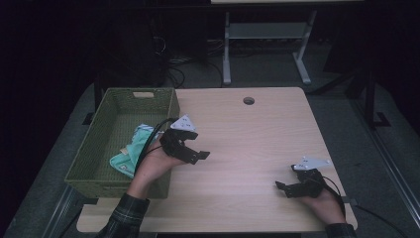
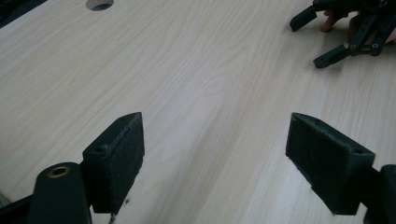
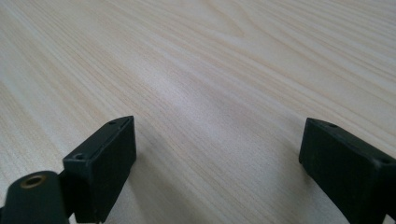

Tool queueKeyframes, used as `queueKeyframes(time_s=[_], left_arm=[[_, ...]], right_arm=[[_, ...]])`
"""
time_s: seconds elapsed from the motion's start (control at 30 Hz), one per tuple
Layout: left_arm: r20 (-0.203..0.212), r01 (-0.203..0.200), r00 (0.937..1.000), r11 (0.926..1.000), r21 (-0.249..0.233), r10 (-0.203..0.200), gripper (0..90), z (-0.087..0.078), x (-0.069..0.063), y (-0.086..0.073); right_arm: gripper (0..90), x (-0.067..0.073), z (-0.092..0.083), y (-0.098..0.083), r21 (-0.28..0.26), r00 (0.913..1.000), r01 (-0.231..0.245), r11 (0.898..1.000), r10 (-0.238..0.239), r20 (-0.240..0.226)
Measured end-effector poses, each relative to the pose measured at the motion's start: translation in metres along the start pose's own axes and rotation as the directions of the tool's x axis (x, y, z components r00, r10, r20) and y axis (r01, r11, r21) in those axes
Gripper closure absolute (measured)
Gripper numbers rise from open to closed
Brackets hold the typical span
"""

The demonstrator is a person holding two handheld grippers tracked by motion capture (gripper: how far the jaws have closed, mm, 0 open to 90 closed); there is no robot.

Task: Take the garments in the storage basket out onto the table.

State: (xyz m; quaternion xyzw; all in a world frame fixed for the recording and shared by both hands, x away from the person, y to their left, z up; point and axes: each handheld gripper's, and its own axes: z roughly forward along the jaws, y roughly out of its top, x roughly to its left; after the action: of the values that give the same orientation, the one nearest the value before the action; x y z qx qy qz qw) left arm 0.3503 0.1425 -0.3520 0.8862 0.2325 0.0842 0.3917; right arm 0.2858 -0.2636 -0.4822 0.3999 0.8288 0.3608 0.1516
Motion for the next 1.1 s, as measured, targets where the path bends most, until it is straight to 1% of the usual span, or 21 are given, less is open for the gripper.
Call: queueKeyframes(time_s=[0.17, 0.2, 0.23, 0.27, 0.37, 0.43, 0.53, 0.6, 0.77, 0.8, 0.87, 0.9, 0.93, 1.1], left_arm=[[0.001, -0.009, 1.0, 0.9999, 0.004, 0.009, 20.0, -0.004, 0.003, -0.002], [0.0, -0.001, 1.0, 1.0, 0.0, 0.001, 20.1, -0.005, 0.003, -0.002], [0.0, -0.005, 1.0, 1.0, 0.005, 0.005, 20.1, -0.006, 0.004, -0.002], [0.0, 0.007, 1.0, 1.0, -0.003, -0.007, 20.5, -0.006, 0.004, -0.003], [0.003, -0.001, 1.0, 1.0, 0.003, 0.001, 20.7, -0.007, 0.005, -0.004], [0.0, 0.001, 1.0, 1.0, 0.002, -0.001, 21.0, -0.009, 0.006, -0.005], [-0.006, 0.016, 0.9998, 0.9998, -0.014, -0.016, 21.0, -0.014, 0.007, -0.006], [-0.009, 0.008, 0.9999, 0.9999, -0.01, -0.009, 21.0, -0.016, 0.009, -0.006], [-0.021, 0.032, 0.9992, 0.9991, -0.027, -0.033, 21.0, -0.024, 0.011, -0.01], [-0.023, 0.026, 0.9994, 0.9993, -0.025, -0.027, 21.0, -0.025, 0.013, -0.01], [-0.026, 0.04, 0.9988, 0.9987, -0.033, -0.04, 21.0, -0.028, 0.013, -0.012], [-0.027, 0.033, 0.9991, 0.9991, -0.028, -0.034, 21.0, -0.029, 0.015, -0.012], [-0.027, 0.041, 0.9988, 0.9986, -0.034, -0.042, 21.0, -0.03, 0.015, -0.013], [-0.032, 0.045, 0.9984, 0.9983, -0.038, -0.046, 20.9, -0.036, 0.019, -0.017]], right_arm=[[10.7, 0.0, 0.0, 0.0, 0.0, 1.0, 0.0, 1.0, 0.0, 0.0], [10.7, 0.0, 0.0, 0.0, 0.0, 1.0, -0.001, 1.0, 0.001, 0.0], [10.7, 0.0, 0.0, 0.0, -0.001, 1.0, -0.002, 1.0, 0.002, 0.0], [10.7, 0.0, 0.0, 0.0, 0.0, 1.0, 0.001, 1.0, -0.001, 0.0], [10.7, 0.0, 0.0, 0.0, 0.0, 1.0, 0.001, 1.0, -0.001, 0.0], [10.7, 0.0, 0.0, 0.0, 0.0, 1.0, 0.0, 1.0, 0.0, 0.0], [10.7, 0.0, 0.0, 0.0, 0.0, 1.0, 0.0, 1.0, 0.0, 0.0], [10.7, 0.0, 0.0, 0.0, 0.0, 1.0, 0.0, 1.0, 0.0, 0.0], [10.7, 0.0, 0.0, 0.0, 0.0, 1.0, 0.001, 1.0, -0.001, 0.0], [10.7, 0.0, 0.0, 0.0, 0.0, 1.0, 0.0, 1.0, 0.0, 0.0], [10.7, 0.0, 0.0, 0.0, 0.0, 1.0, 0.0, 1.0, 0.0, 0.0], [10.7, 0.0, 0.0, 0.0, 0.0, 1.0, 0.0, 1.0, 0.0, 0.0], [10.7, 0.0, 0.0, 0.0, 0.0, 1.0, 0.0, 1.0, 0.0, 0.0], [10.7, 0.0, 0.0, 0.0, 0.0, 1.0, 0.0, 1.0, 0.0, 0.0]])
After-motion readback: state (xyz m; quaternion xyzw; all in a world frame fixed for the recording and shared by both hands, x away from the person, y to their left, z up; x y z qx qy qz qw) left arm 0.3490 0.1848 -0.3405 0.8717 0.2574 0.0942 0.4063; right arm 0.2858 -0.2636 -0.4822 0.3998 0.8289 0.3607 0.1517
